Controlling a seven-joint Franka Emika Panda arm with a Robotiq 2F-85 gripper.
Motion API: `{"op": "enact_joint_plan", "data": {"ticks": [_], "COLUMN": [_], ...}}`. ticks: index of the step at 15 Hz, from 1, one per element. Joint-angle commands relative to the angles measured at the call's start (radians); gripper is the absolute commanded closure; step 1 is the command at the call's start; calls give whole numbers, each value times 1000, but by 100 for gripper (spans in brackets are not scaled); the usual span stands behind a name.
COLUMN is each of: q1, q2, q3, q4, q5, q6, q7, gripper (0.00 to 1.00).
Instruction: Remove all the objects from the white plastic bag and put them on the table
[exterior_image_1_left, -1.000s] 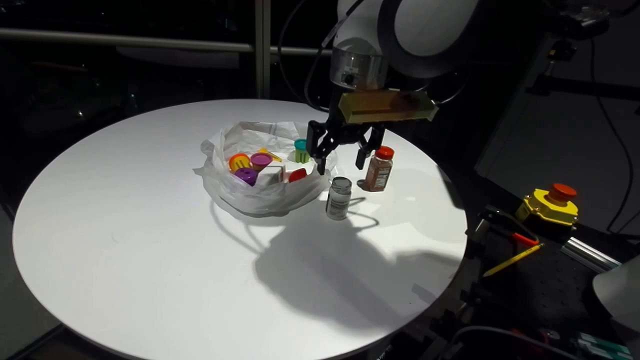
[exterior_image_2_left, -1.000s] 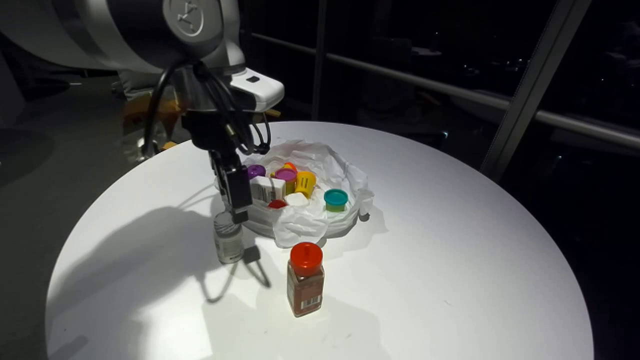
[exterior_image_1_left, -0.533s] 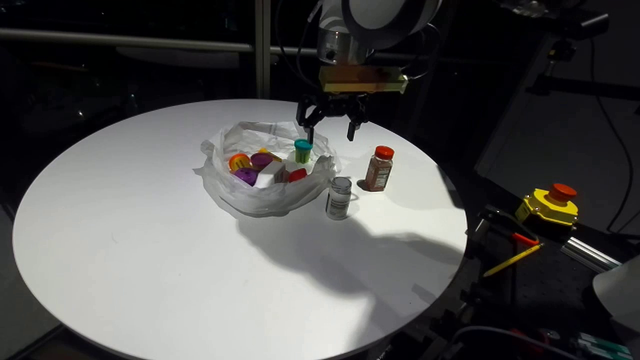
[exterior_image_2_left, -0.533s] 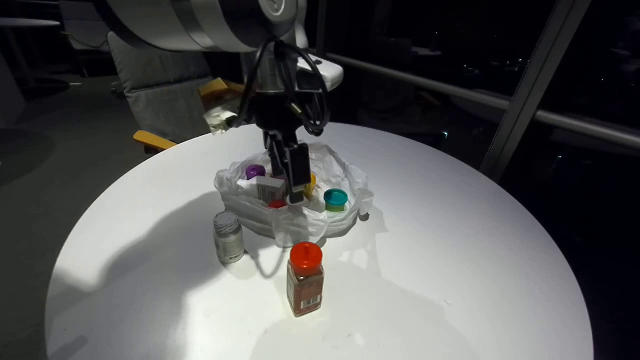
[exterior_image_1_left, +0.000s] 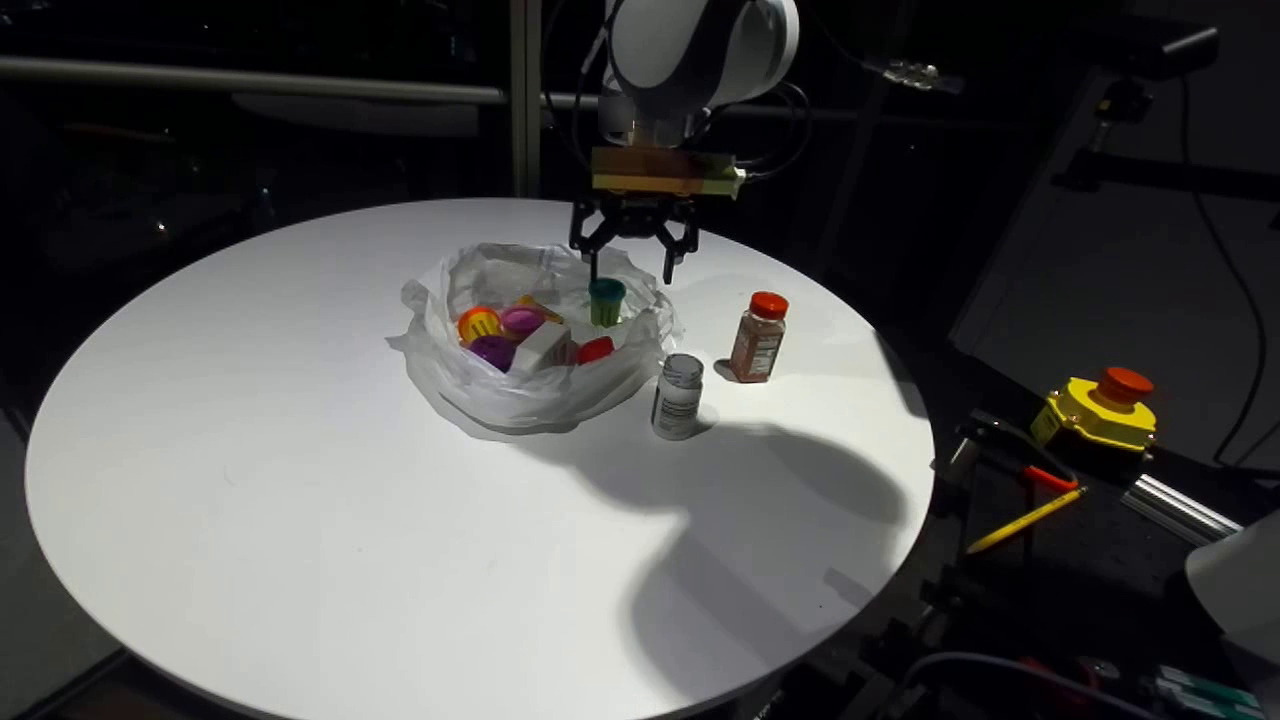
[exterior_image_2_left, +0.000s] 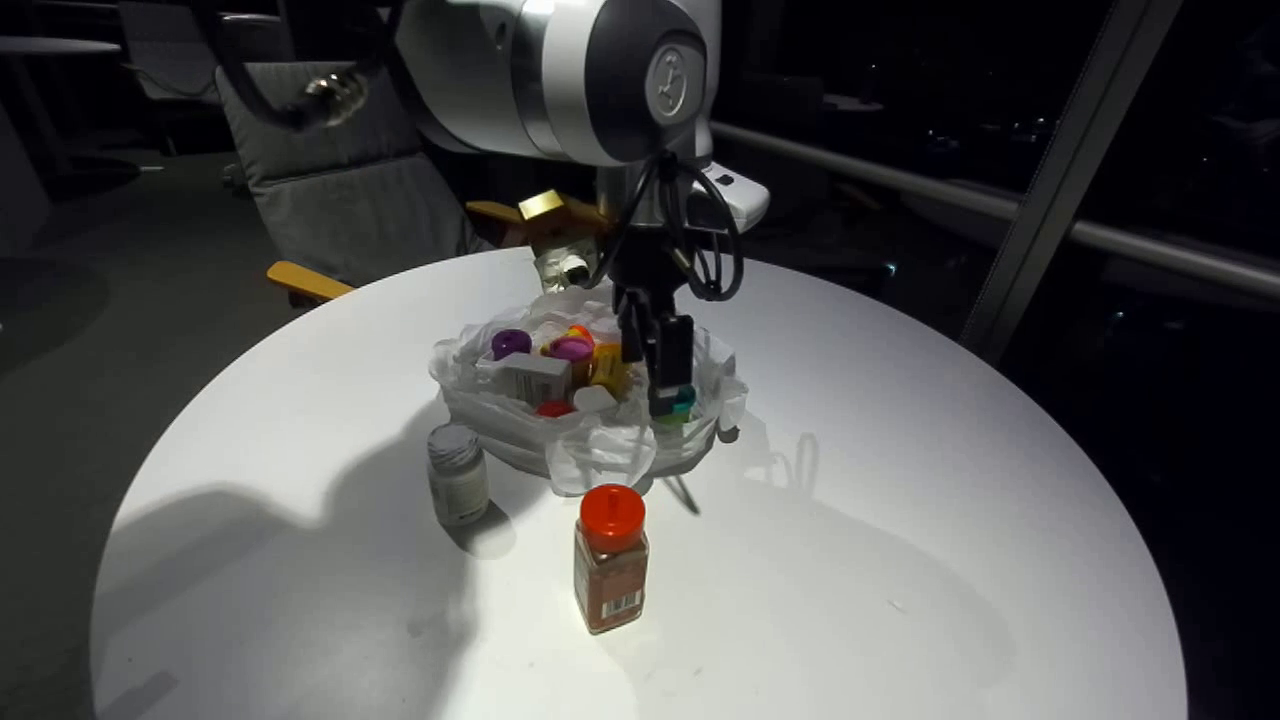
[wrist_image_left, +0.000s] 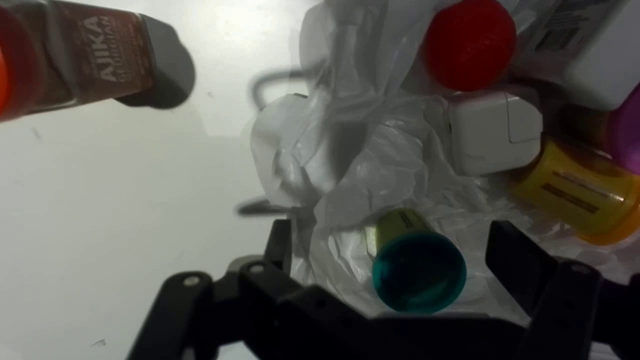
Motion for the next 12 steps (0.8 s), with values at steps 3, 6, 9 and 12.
{"op": "enact_joint_plan", "data": {"ticks": [3, 6, 9, 12], "q1": [-9, -4, -10, -9], "q2": [113, 154, 187, 209], "q3": [12, 3, 0, -11], "q4": [190, 237, 273, 301], "q5": [78, 78, 81, 74], "q6": [-81, -106, -123, -139], "q7": [-2, 4, 2, 9], "gripper": [0, 0, 0, 11]}}
